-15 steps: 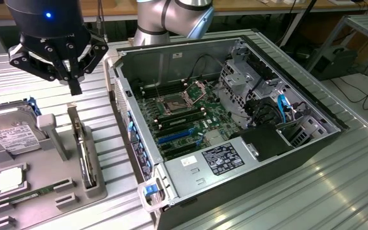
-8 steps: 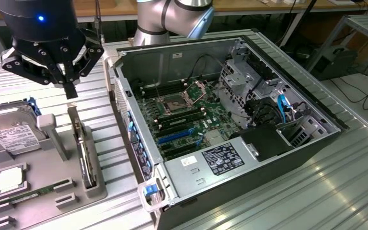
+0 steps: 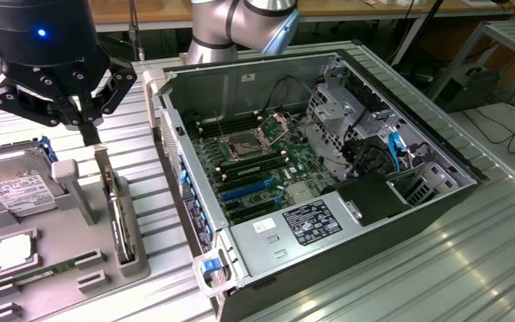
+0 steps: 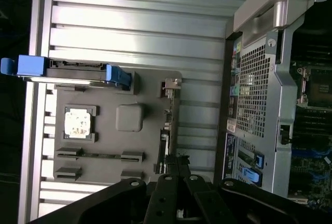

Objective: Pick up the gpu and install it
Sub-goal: 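Reach for the gpu, then pick up the gpu and move the gpu toward the slot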

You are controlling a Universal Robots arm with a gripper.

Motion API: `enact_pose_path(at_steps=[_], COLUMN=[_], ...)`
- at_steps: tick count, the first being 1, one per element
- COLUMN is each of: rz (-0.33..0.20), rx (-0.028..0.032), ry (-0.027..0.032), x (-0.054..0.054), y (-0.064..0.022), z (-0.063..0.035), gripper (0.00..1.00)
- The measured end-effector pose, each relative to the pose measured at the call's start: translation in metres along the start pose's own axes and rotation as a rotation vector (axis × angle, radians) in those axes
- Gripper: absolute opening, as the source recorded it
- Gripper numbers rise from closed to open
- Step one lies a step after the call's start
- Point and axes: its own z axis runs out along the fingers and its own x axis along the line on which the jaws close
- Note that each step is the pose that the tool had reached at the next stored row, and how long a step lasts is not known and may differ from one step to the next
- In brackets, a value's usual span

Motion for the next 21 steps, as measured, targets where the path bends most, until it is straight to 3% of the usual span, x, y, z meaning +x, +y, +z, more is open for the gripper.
enact_pose_path(at_steps=[9,21], rz=[0.0,0.0], rx=[-0.0001,-0.0001], ry=[-0.0003,-0.0003], x=[0.01,0.014], y=[-0.013,-0.0143], z=[-0.0008,-0.0009], gripper=[0.11,0.11])
